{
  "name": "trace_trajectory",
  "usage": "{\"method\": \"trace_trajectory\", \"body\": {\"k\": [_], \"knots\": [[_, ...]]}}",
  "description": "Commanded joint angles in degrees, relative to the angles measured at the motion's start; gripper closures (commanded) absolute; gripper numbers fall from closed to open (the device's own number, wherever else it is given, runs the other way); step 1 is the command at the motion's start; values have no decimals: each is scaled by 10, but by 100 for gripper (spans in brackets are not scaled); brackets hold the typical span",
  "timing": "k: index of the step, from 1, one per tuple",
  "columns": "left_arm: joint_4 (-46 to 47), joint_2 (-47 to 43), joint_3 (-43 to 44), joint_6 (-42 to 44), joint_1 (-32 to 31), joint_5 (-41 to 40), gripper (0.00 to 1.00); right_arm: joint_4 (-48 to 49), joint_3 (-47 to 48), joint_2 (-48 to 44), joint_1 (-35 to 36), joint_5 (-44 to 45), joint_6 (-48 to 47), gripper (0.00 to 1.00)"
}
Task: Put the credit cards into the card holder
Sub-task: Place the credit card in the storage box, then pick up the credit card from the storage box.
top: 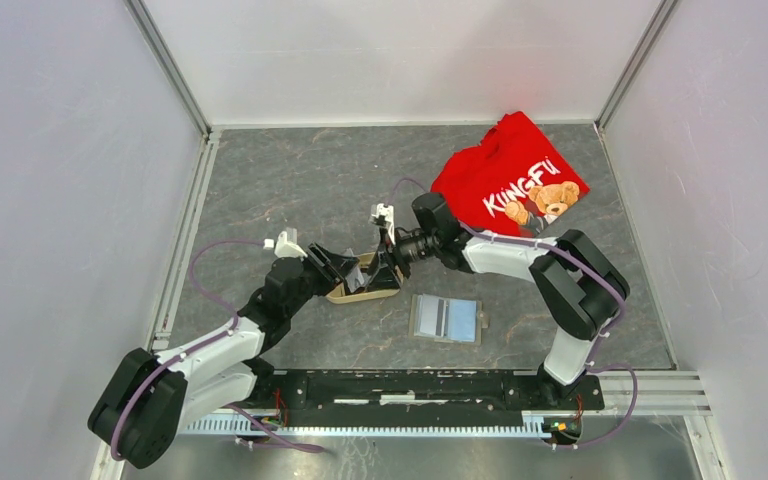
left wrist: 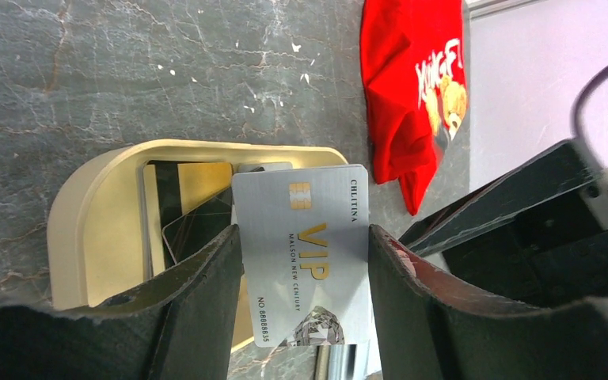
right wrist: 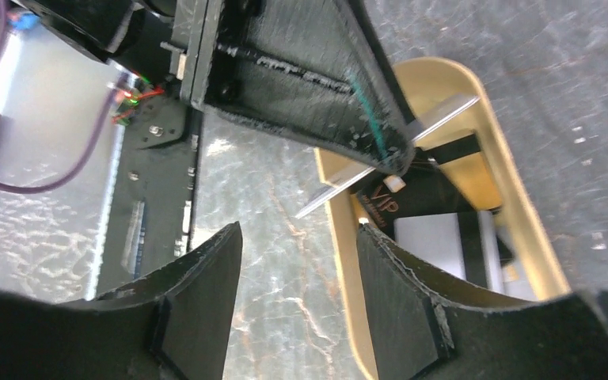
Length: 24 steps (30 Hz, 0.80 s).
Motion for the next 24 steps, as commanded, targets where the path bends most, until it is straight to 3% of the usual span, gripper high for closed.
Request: {"method": "trace_trajectory", "body": {"k": [1, 4, 8, 16, 20, 24], "knots": [[-25, -6, 21, 71, -1, -9, 70, -127, 73, 0, -3, 38, -153, 40], [-77, -6, 48, 144, -1, -14, 69, -237, 116, 9, -2, 94, -289, 41], [-148, -11, 90, 236, -1, -28, 69, -285, 155, 33, 2, 153, -373, 42], [-195, -42, 118, 305, 0, -46, 68, -319, 219, 100, 14, 148, -372, 42], [-169, -34, 95, 296, -1, -9, 68, -325, 212, 93, 13, 115, -344, 40], [-137, -22, 83, 301, 0, 10, 68, -329, 209, 84, 12, 151, -374, 38]]}}
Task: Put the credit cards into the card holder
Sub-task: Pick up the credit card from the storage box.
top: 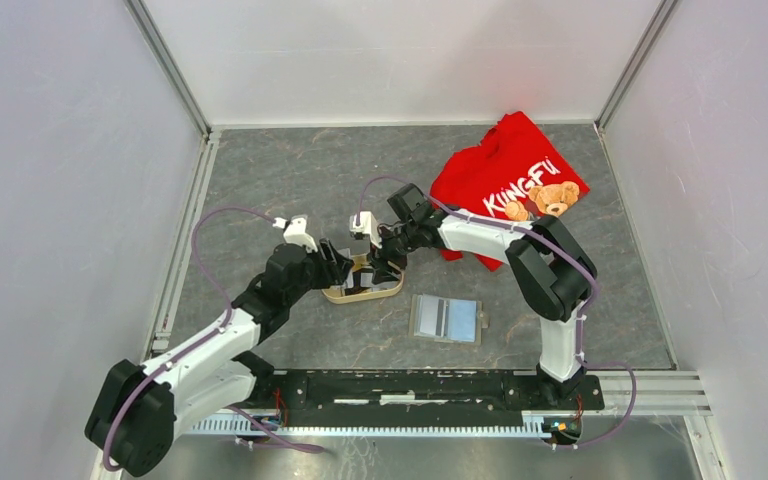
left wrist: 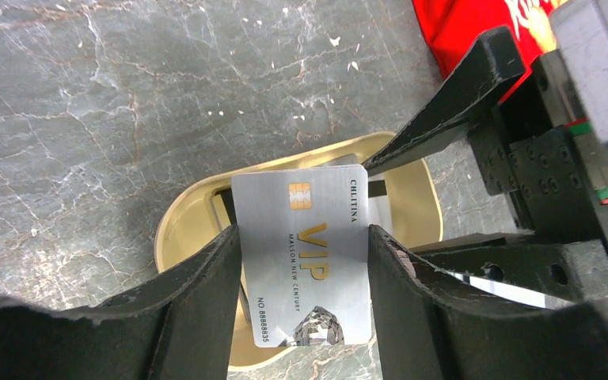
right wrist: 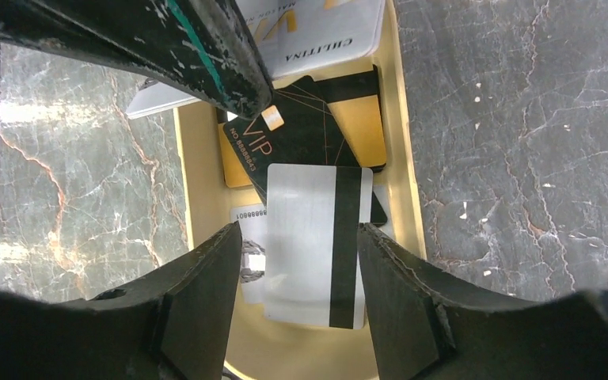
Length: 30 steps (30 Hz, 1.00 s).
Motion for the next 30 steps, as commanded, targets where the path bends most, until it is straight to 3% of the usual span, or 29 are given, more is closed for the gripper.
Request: {"method": "trace_trajectory", "body": {"k": [1, 9, 16, 21, 25, 30], "knots": [[37, 14, -3, 40, -1, 21, 68, -10, 22, -13, 2, 27, -33, 38], [-3, -1, 8, 28, -1, -42, 69, -45, 45, 24, 24, 74, -67, 33], [-76, -106, -5, 2, -1, -117, 69, -58, 56, 47, 45, 135, -76, 23], [-102, -160, -18, -13, -1, -134, 69, -67, 72, 69, 56, 177, -77, 22], [-112, -176, -22, -17, 0, -131, 69, -91, 87, 86, 58, 177, -76, 29], [-113, -181, -28, -24, 0, -115, 69, -107, 82, 82, 57, 153, -79, 53]]}}
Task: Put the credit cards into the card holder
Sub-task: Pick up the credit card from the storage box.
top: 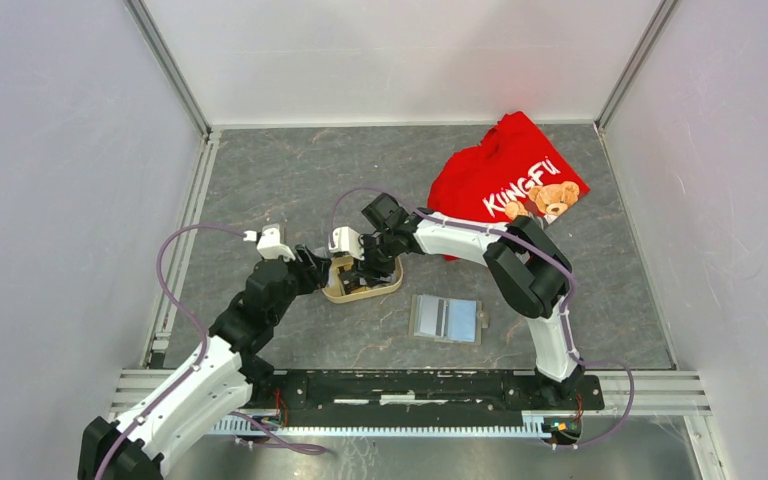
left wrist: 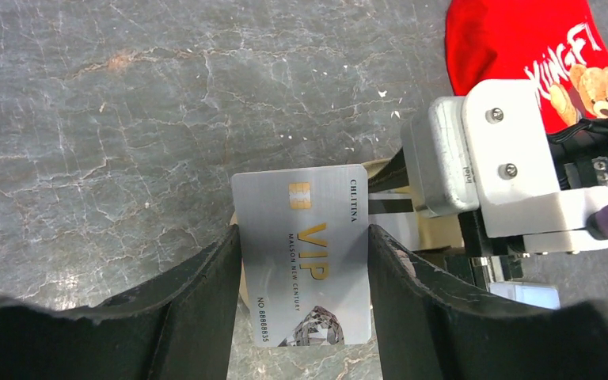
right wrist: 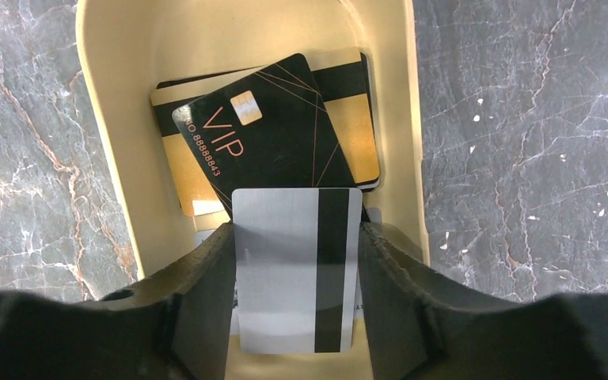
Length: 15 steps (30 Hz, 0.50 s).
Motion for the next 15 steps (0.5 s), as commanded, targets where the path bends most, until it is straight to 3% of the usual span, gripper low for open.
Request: {"method": "trace_trajectory", "body": {"k": [1, 8, 15], "knots": [[3, -7, -8, -23, -1, 1, 69, -37, 0, 14, 1, 2, -9, 56], [43, 6, -22, -36, -1, 54, 70, -13, -9, -39, 1, -19, -7, 72], [84, 39, -24, -42, 0, 77, 70, 12, -23, -80, 0, -46, -8, 75]]}}
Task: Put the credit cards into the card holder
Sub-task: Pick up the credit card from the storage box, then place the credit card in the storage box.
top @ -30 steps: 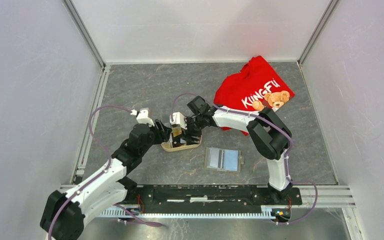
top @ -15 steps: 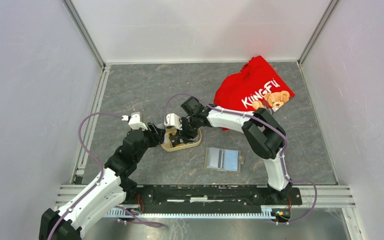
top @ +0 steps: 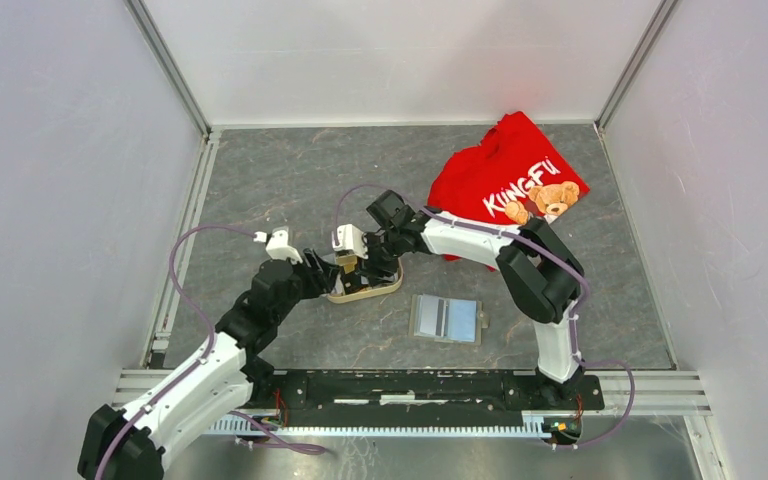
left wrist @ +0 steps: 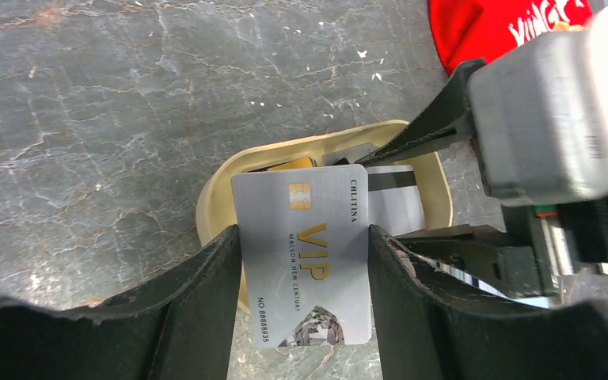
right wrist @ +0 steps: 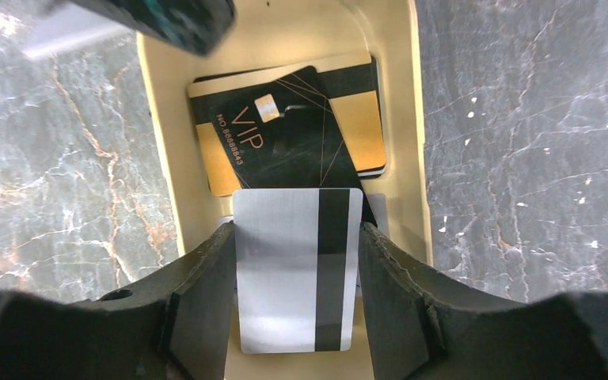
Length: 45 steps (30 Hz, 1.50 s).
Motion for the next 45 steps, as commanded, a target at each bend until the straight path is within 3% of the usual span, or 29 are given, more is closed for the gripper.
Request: {"method": "trace_trajectory", "body": {"k": [1, 19, 30, 38, 45], "knots": [[59, 17, -1, -25, 0, 23, 70, 19, -6, -49, -1, -32, -5, 75], [103, 130, 52, 79, 0, 67, 70, 73, -39, -120, -84, -244, 90, 76], [151, 248, 75, 109, -1, 119, 67, 108, -106, -189, -121, -284, 123, 75], [161, 266, 80, 122, -1, 98, 51, 112, -120, -198, -130, -297, 125, 75], [128, 249, 91, 110, -2, 97, 30, 128, -133, -206, -134, -314, 149, 75]]}}
